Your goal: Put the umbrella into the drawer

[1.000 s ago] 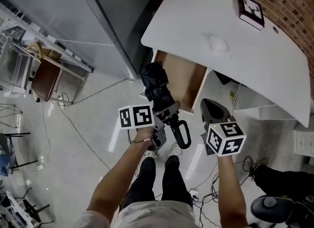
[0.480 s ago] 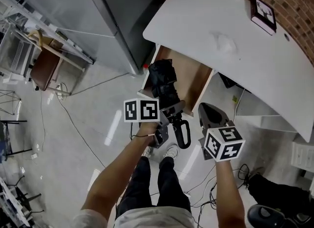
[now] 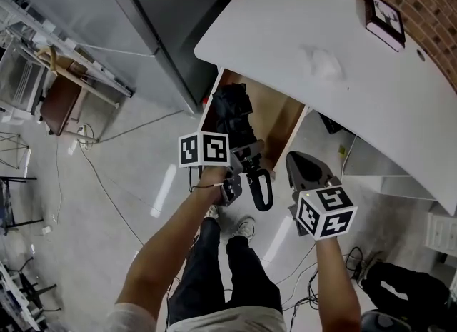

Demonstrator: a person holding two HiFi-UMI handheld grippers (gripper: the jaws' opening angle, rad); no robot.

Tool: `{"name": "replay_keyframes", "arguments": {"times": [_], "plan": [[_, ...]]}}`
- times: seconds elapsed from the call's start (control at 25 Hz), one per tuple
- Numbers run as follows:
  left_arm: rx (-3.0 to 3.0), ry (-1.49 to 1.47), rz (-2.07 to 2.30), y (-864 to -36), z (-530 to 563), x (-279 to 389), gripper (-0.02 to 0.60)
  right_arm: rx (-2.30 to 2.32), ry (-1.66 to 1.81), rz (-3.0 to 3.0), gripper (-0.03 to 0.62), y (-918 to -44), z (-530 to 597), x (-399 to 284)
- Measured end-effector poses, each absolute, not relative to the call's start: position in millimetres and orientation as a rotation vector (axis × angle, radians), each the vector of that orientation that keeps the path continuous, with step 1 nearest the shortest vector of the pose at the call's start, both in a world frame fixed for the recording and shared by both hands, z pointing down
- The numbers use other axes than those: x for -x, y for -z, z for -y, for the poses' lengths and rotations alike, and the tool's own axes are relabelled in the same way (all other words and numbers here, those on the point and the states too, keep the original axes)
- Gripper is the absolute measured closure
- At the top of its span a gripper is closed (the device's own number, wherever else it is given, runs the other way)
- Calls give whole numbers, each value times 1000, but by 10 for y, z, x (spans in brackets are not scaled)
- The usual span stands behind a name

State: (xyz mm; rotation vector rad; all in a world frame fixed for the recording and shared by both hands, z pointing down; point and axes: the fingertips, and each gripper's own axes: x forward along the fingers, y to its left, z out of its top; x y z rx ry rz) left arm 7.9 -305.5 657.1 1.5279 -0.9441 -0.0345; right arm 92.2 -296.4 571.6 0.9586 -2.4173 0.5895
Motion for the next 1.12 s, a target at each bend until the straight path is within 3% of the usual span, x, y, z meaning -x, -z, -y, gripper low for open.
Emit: {"name": "replay_keyframes", "arguments": {"times": [1.12], "plan": [[-1462,19,1011,-7384,4046,57,293,-963,-622,2389,591,-6401,3533,-796]]}}
